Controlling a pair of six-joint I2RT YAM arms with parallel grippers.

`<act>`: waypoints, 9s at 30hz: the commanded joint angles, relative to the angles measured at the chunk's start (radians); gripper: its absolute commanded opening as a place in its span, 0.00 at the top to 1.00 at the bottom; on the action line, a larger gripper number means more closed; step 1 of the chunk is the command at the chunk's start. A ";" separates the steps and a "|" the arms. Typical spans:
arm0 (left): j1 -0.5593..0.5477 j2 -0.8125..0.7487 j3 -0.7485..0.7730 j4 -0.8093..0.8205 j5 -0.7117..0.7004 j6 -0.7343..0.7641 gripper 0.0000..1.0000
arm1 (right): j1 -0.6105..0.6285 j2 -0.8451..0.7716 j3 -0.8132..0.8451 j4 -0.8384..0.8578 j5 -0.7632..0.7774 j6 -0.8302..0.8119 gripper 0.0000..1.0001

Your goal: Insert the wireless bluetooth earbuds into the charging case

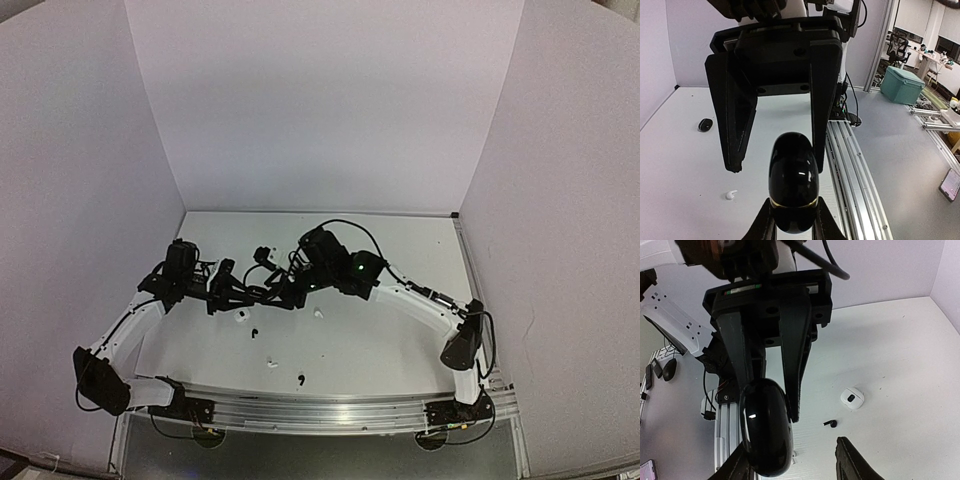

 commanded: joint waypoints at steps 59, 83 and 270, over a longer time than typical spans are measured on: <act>0.011 -0.107 -0.211 0.558 -0.060 -0.481 1.00 | -0.070 0.090 0.117 0.036 -0.022 0.181 0.44; 0.018 -0.084 -0.213 0.409 -0.058 -0.262 1.00 | -0.079 0.131 0.154 0.038 -0.095 0.224 0.43; 0.037 -0.307 -0.512 0.986 -0.474 -0.930 1.00 | 0.183 -0.014 0.210 -0.333 0.809 0.580 1.00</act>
